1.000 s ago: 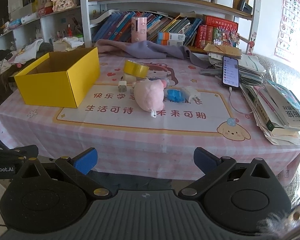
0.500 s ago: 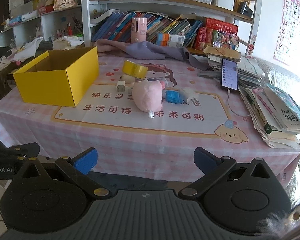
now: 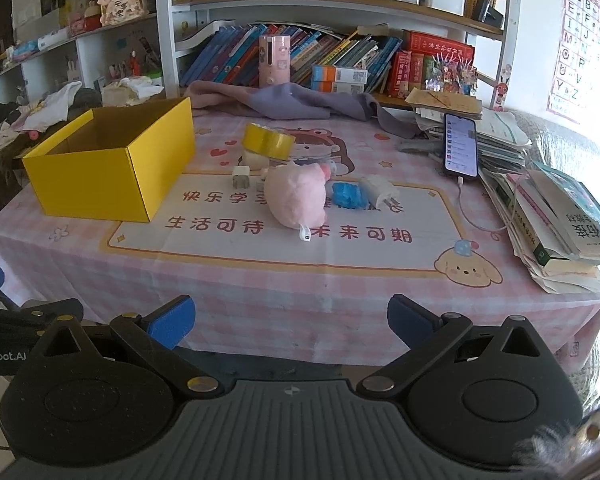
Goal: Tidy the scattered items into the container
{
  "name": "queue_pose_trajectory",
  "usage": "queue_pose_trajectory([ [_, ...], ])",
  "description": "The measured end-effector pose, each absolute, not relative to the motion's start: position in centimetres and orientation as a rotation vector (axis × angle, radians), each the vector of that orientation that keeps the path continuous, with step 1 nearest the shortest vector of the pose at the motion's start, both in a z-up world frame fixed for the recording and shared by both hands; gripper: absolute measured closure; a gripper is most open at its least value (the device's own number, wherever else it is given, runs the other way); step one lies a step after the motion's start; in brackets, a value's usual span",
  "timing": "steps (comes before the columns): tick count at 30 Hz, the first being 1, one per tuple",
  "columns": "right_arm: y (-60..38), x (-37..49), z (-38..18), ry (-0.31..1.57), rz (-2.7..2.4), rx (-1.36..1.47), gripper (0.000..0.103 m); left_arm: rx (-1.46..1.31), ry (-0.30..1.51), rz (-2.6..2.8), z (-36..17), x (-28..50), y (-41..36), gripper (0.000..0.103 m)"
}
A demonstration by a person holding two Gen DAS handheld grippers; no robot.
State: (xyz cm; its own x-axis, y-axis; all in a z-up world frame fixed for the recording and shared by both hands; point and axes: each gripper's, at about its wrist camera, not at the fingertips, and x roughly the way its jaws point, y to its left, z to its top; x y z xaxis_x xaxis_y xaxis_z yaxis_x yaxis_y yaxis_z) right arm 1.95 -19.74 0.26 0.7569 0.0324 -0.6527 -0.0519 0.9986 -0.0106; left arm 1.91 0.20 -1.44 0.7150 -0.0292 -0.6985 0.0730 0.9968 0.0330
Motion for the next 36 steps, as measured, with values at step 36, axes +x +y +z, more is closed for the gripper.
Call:
queue_pose_trajectory([
  [36, -22.1, 3.8, -0.9, 0.719, -0.029, 0.016, 0.011, 0.07, 0.764, -0.22, -2.2, 4.6, -2.6, 0.0],
])
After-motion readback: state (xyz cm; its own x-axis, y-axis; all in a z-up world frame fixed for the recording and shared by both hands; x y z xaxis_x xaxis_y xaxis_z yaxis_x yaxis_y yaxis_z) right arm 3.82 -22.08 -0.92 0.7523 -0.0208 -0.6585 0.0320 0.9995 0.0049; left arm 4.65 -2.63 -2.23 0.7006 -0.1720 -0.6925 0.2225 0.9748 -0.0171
